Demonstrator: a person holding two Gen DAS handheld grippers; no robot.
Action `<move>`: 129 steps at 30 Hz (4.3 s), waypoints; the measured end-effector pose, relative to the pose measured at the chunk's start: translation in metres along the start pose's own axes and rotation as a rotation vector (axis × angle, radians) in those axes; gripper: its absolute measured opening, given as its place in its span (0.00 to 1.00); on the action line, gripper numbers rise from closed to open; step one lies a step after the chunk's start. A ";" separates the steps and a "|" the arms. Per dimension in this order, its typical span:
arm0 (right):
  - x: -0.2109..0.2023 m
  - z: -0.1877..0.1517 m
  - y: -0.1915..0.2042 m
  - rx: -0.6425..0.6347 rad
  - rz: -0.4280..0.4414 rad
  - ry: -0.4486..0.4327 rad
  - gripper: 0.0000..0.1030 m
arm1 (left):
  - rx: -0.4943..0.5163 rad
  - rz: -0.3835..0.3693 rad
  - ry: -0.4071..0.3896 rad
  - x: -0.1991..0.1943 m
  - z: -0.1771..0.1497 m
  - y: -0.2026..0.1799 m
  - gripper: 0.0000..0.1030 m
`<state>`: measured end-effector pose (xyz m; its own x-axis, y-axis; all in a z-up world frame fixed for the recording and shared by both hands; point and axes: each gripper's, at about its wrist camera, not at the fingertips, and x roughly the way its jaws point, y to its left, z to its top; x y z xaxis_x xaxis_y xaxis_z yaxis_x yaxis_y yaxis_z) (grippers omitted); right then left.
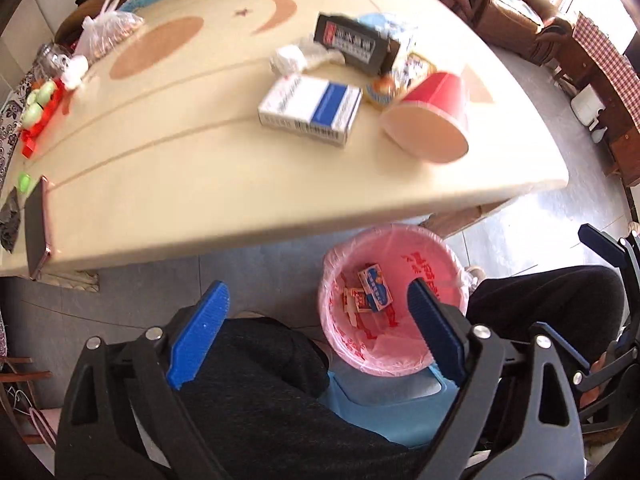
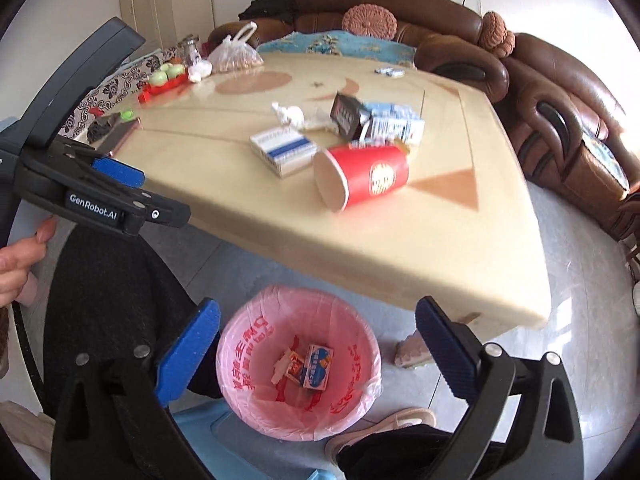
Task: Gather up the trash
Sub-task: 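Raise both tools back over the table toward the remaining trash, then grasp the crumpled plastic bag with the left tool while the right tool grasps the red cup, then carry the plastic bag and red cup toward the pink bin with both tools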
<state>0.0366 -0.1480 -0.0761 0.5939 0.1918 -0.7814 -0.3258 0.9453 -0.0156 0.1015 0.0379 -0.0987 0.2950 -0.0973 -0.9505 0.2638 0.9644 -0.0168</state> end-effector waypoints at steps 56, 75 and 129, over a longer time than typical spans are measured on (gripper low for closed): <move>0.105 0.074 -0.040 -0.007 -0.076 0.097 0.93 | 0.062 -0.032 0.200 0.081 0.198 0.038 0.88; 0.138 0.076 -0.060 0.032 -0.166 0.061 0.93 | 0.089 -0.039 0.217 0.133 0.230 0.041 0.80; 0.061 0.115 -0.076 0.035 -0.217 -0.088 0.04 | 0.011 -0.007 0.061 0.027 0.196 0.062 0.29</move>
<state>0.1827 -0.1780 -0.0506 0.7097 0.0042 -0.7045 -0.1592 0.9751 -0.1546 0.3061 0.0464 -0.0650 0.2370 -0.0891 -0.9674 0.2760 0.9609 -0.0209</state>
